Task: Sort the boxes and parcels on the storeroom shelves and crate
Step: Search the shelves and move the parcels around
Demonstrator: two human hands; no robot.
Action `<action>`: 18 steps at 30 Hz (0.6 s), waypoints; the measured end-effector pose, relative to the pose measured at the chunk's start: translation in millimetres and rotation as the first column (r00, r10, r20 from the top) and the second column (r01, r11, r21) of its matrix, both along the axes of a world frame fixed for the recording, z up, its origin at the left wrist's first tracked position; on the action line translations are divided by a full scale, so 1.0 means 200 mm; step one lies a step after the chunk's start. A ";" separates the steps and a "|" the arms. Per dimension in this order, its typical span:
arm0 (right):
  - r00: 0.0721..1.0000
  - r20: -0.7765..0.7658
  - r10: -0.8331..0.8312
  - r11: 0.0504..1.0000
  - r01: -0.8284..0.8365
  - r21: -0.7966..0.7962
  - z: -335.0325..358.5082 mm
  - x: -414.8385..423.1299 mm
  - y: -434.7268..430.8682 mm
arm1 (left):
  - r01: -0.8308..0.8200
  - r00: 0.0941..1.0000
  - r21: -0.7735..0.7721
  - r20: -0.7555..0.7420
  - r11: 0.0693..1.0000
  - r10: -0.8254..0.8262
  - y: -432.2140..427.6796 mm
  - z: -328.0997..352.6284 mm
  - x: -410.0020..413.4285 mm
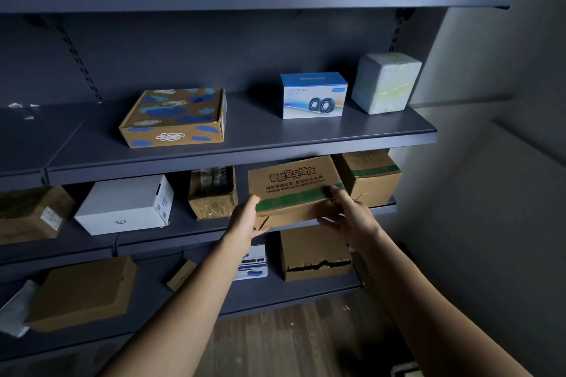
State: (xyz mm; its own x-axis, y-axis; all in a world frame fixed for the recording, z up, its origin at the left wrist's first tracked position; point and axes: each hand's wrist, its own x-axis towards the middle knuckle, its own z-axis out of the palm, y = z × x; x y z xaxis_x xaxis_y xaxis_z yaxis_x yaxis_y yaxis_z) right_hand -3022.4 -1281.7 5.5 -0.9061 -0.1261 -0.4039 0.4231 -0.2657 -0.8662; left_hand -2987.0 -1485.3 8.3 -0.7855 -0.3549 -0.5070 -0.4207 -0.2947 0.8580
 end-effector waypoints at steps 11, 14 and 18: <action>0.931 -0.320 0.173 0.949 -0.071 0.307 0.04 0.08 -0.10 | 0.250 0.955 -0.397 -0.051 0.883 -0.294 0.17 0.10 0.01; 0.881 -0.396 0.258 0.936 -0.127 0.327 0.05 0.11 -0.13 | 0.216 0.965 -0.228 -0.098 0.949 -0.244 0.21 0.17 0.02; 0.774 -0.452 0.444 0.819 -0.146 0.554 0.07 0.13 -0.12 | 0.193 0.979 -0.054 -0.058 0.980 -0.196 0.20 0.18 0.01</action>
